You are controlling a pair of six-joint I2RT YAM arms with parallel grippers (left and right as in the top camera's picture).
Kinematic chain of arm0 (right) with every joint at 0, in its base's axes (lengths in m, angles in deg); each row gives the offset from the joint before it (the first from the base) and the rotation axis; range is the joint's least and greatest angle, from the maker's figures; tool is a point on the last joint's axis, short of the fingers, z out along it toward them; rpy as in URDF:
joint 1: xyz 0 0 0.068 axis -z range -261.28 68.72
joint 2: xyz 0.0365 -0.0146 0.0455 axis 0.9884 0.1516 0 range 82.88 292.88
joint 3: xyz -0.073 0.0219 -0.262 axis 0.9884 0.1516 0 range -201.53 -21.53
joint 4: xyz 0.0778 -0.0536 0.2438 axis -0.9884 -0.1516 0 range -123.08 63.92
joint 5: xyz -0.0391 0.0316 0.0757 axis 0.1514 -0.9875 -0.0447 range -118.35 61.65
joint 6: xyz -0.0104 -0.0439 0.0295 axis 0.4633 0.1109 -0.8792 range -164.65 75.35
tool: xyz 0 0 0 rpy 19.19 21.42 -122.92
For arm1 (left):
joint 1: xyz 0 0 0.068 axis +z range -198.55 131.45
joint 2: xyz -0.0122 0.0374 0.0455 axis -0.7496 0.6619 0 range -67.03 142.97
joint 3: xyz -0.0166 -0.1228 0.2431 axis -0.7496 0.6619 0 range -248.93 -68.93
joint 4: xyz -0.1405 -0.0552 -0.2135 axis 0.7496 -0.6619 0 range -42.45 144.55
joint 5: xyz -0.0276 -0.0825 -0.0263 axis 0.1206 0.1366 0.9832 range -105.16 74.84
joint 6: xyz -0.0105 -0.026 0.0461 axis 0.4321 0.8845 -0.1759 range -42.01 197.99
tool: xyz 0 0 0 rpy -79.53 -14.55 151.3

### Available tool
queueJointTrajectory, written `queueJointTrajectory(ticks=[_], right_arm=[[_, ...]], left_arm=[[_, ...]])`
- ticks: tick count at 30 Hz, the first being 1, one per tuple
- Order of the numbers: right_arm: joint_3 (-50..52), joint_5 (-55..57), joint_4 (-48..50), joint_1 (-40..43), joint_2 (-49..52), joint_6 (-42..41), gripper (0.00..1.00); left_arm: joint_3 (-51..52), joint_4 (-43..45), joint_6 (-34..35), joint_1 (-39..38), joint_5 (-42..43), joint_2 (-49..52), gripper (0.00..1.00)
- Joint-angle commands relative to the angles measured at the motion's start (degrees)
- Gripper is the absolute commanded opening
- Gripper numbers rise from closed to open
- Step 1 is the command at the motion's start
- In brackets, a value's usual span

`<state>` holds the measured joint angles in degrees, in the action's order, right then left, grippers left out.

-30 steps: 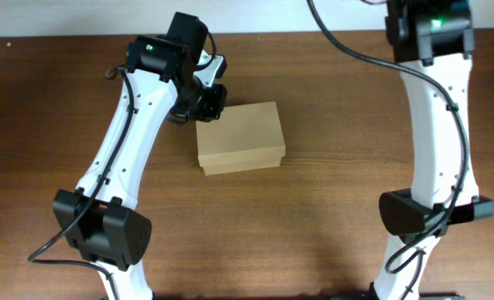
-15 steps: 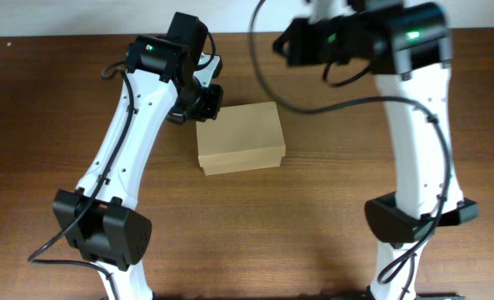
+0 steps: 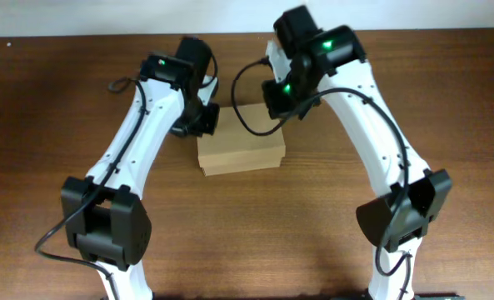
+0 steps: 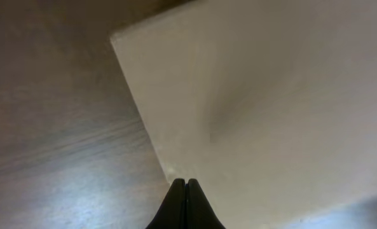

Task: Pack container
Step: 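Press down on the closed lid with both grippers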

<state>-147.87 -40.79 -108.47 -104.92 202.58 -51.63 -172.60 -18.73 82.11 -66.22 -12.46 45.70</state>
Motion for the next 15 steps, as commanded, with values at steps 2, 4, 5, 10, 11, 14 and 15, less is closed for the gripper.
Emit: queueJointTrajectory(ticks=[2,4,5,10,11,14,15], right_arm=[[9.01,1.46,4.00,-0.20,-0.07,0.26,0.04],[13.79,1.27,6.47,-0.20,-0.07,0.09,0.04],[15.58,0.90,7.39,-0.20,-0.07,0.09,0.04],[24.00,-0.07,12.63,-0.46,-0.07,-0.96,0.04],[25.33,-0.39,13.57,-0.46,-0.07,-0.98,0.04],[27.65,-0.48,15.69,-0.39,-0.07,-0.92,0.04],[27.56,-0.39,16.15,-0.37,-0.09,-0.92,0.04]], left_arm=[[6.49,2.93,0.57,0.20,0.42,-0.94,0.02],[9.11,4.52,0.59,0.20,1.07,-0.94,0.02],[10.23,5.22,0.59,0.20,1.18,-0.94,0.02],[13.31,6.95,0.61,0.20,2.05,-0.94,0.02],[13.53,7.17,0.61,0.20,2.03,-0.94,0.02],[13.64,7.67,0.59,0.20,2.01,-0.94,0.02],[13.55,7.87,0.59,0.20,2.01,-0.96,0.02]])
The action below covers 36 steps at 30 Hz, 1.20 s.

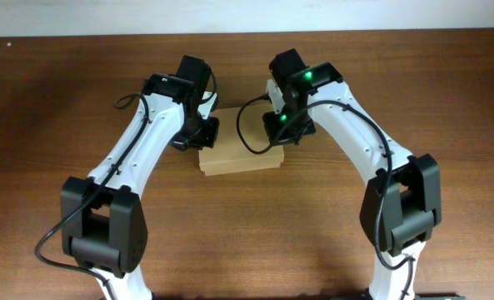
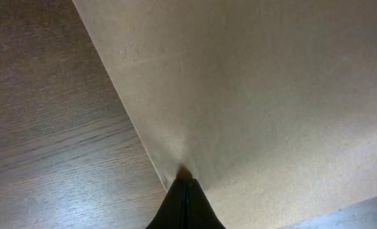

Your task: Pack container

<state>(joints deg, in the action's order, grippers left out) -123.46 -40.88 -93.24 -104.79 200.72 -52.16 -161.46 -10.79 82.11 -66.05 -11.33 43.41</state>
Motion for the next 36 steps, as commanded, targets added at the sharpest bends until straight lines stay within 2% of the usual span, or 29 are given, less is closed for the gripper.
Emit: queueJointTrajectory(ticks=[1,5,10,18,22,23,24,25,26,27,28,29,36], right_arm=[[2.62,-0.31,1.29,-0.37,1.68,-0.35,0.04],[-2.32,-0.31,1.09,0.72,0.28,0.72,0.04],[-15.26,2.82,-3.98,3.32,-2.45,3.19,0.04],[-46.62,11.78,-19.82,8.81,-3.78,6.51,0.04],[-58.25,11.98,-24.70,11.58,-3.78,6.67,0.05],[-60.43,11.98,-25.49,12.26,-3.80,6.69,0.11],[-62.03,11.93,-26.10,12.79,-3.80,6.67,0.21],[-63.52,11.96,-26.84,13.31,-3.80,6.67,0.36],[-64.37,11.96,-27.34,13.64,-3.80,6.67,0.72],[-65.02,11.96,-27.82,13.90,-3.80,6.67,0.99],[-65.24,11.96,-28.35,14.10,-3.80,6.67,0.99],[-65.24,11.96,-28.96,14.23,-3.80,6.67,0.99],[-65.13,11.91,-30.14,14.16,-3.80,6.67,0.99]], left_arm=[[2.16,-0.04,0.59,0.02,0.90,1.33,0.02],[-1.01,-0.68,0.59,0.02,0.85,0.98,0.02],[-10.80,-4.02,0.57,0.11,-1.07,0.52,0.02],[-41.64,-16.28,0.57,3.48,-13.46,0.52,0.02],[-54.66,-20.48,0.55,7.41,-14.43,0.52,0.07],[-56.54,-20.96,0.57,8.26,-14.40,0.52,0.12],[-58.40,-21.53,0.57,9.25,-14.40,0.52,0.21],[-59.82,-22.03,0.57,10.16,-14.40,0.52,0.34],[-60.87,-22.53,0.57,10.99,-14.38,0.52,0.44],[-61.44,-22.99,0.55,11.80,-14.38,0.52,0.58],[-61.57,-23.37,0.55,12.46,-14.40,0.52,0.75],[-61.55,-24.00,0.55,12.92,-14.40,0.52,1.00],[-61.05,-27.58,0.55,14.29,-14.38,0.55,1.00]])
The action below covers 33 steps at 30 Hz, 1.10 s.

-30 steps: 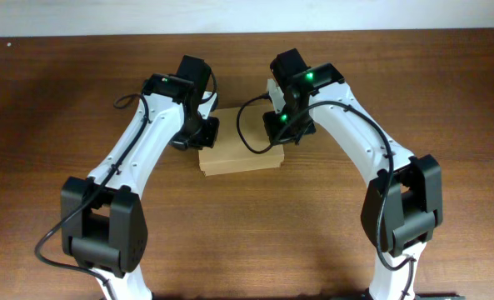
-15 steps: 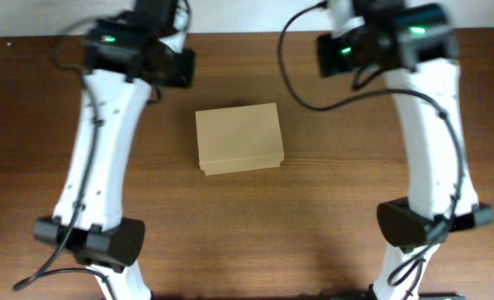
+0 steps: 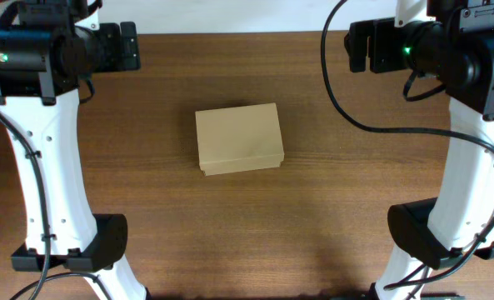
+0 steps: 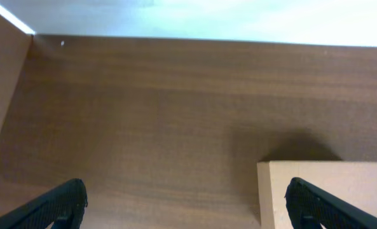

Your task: Pack container

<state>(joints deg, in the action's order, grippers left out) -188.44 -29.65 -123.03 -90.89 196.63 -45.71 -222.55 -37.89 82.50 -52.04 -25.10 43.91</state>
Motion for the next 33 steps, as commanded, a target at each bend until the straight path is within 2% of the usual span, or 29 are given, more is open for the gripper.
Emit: queueJointTrajectory(ticks=[1,22,29,33], right_arm=[[-0.15,0.70,-0.35,0.26,0.28,0.22,0.99],[-0.15,-1.42,-0.35,0.28,0.24,0.20,0.99],[0.20,2.60,3.08,0.37,-7.21,0.24,0.99],[6.32,4.68,6.34,0.37,-14.19,0.24,0.99]], left_arm=[[0.04,-0.59,0.15,0.22,-0.59,0.04,1.00],[0.04,-1.27,0.15,0.13,-0.42,0.04,1.00],[0.04,-1.29,0.15,0.28,-0.42,0.04,1.00],[0.04,-1.27,0.15,0.28,-0.42,0.04,1.00]])
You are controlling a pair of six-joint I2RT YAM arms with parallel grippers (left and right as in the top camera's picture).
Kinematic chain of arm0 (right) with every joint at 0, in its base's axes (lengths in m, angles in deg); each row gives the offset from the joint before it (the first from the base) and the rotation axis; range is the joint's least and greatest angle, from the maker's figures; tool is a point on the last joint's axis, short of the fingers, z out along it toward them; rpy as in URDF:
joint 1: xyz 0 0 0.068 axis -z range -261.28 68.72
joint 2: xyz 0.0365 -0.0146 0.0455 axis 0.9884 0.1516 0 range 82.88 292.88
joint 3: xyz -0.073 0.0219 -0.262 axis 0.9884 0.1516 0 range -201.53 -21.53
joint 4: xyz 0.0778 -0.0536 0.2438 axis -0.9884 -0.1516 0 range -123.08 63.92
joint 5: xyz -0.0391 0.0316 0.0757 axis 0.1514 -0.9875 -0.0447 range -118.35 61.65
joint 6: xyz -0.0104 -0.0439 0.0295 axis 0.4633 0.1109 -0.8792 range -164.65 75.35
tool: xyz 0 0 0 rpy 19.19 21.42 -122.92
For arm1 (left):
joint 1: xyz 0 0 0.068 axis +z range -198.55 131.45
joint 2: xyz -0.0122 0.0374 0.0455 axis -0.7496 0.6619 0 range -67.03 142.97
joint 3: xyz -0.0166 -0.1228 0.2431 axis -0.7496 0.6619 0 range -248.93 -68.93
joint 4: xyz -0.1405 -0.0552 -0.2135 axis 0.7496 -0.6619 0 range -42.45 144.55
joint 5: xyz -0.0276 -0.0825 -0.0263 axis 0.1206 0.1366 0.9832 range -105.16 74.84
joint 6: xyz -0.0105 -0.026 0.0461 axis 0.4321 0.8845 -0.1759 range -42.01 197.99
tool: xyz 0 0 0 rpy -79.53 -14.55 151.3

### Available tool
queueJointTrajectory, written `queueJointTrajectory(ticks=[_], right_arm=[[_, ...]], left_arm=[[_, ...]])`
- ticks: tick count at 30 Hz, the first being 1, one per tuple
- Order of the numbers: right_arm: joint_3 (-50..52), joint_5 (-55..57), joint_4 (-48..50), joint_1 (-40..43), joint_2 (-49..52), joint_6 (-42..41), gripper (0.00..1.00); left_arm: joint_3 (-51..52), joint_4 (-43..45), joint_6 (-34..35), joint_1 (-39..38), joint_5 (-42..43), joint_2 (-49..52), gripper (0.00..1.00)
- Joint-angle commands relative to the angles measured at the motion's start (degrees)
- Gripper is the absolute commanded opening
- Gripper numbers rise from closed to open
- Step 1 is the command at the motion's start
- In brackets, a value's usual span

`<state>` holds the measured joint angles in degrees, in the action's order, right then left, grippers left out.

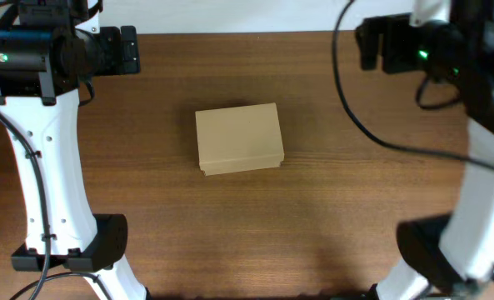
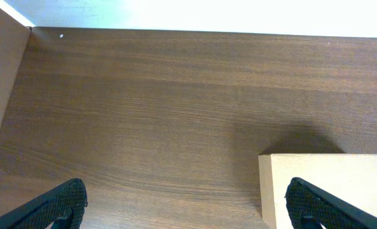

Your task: Pack container

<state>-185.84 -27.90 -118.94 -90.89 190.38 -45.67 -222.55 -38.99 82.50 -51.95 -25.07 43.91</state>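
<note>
A closed tan cardboard box [image 1: 238, 138] lies flat in the middle of the brown table [image 1: 330, 217]. My left gripper [image 1: 128, 48] is raised at the far left, well away from the box. In the left wrist view this gripper [image 2: 188, 198] is wide open, its black fingertips [image 2: 62, 202] at the two bottom corners with only table between them. The box's corner [image 2: 331, 187] shows at the lower right. My right gripper [image 1: 370, 45] hangs high at the far right, also clear of the box; its jaws are seen side-on and blurred.
The table's far edge meets a white wall [image 2: 194, 13]. A brown panel stands at the left edge of the left wrist view. Both white arms rise along the left and right sides of the table.
The left arm and the box have stayed put, and the left gripper is still wide open. The right arm has shifted slightly to the right and looks blurred.
At first both grippers were down at the box, the left one shut with its tips on the lid near the left edge. Then both pressed lower on the lid. After that both arms stood raised at the far corners, the left gripper open, the box closed.
</note>
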Motion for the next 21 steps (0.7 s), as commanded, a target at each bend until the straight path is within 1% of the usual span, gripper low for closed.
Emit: queueJointTrajectory(ticks=[1,4,8,9,10,15,16,17,21], right_arm=[[6.21,3.06,3.96,0.37,-10.01,0.20,0.99],[16.55,3.26,10.51,0.37,-17.53,0.20,0.99],[34.40,3.26,19.63,0.37,-29.73,0.17,0.99],[40.63,3.23,22.36,0.37,-33.97,0.17,0.99],[44.48,3.23,24.02,0.37,-36.54,0.17,0.99],[70.79,3.26,34.07,0.48,-54.73,0.17,0.99],[77.40,2.97,36.41,1.03,-59.32,0.15,0.99],[81.09,2.82,37.86,1.36,-61.83,0.15,0.99],[101.04,2.78,46.90,3.41,-75.41,0.13,0.99]], left_arm=[[0.04,-0.17,0.15,0.20,-0.44,0.04,1.00],[0.04,-0.17,0.15,0.20,-0.44,0.04,1.00],[0.04,-0.17,0.15,0.20,-0.44,0.04,1.00],[0.04,-0.17,0.15,0.20,-0.44,0.04,1.00],[0.04,-0.17,0.15,0.20,-0.44,0.04,1.00],[0.04,-0.17,0.15,0.20,-0.44,0.04,1.00],[0.04,-0.17,0.15,0.20,-0.44,0.04,1.00],[0.04,-0.17,0.15,0.20,-0.44,0.04,1.00],[0.04,-0.17,0.15,0.20,-0.44,0.04,1.00]])
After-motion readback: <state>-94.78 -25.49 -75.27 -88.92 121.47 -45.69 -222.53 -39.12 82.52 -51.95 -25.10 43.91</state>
